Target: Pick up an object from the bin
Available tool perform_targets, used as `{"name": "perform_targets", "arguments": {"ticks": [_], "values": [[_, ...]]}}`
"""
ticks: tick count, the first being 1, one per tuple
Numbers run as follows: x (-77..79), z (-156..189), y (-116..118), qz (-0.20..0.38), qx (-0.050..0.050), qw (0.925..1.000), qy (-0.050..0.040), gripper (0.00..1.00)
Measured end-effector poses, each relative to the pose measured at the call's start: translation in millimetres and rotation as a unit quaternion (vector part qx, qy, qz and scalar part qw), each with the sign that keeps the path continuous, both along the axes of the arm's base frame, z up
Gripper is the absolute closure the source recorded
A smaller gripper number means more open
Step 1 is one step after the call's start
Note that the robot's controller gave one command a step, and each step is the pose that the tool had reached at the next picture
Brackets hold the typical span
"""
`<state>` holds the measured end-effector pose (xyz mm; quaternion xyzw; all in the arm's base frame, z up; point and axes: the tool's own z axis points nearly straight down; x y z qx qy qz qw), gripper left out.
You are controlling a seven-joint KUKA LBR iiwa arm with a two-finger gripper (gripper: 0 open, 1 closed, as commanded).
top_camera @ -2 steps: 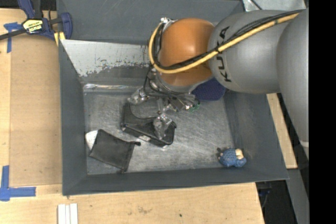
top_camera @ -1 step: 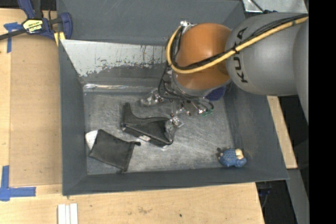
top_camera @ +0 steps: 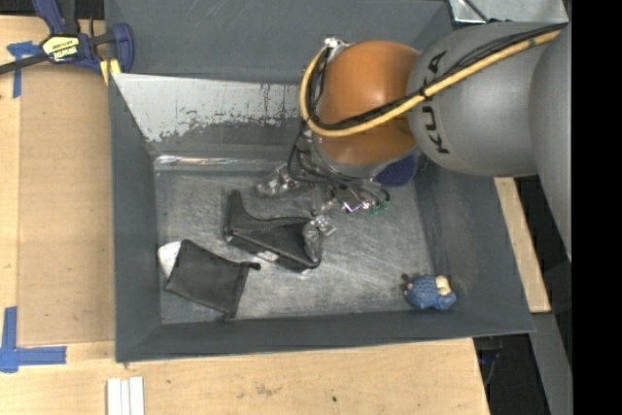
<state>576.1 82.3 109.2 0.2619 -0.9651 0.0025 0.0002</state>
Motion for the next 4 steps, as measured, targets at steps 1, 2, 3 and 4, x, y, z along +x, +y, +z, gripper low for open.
{"name": "perform_targets", "arguments": {"ticks": [1,2,3,4], "values": [[-10.1,2,0,0.005,0.003,1.0000,-0.0074,0.00],[-45.2,-5,-7,0.005,0.004,1.0000,-0.0064,0.00],[-44.0,-5,-6,0.004,0.005,0.9999,-0.0075,1.00],[-22.2,-13,-2,0.149,0.005,0.9887,-0.0137,1.00]]}}
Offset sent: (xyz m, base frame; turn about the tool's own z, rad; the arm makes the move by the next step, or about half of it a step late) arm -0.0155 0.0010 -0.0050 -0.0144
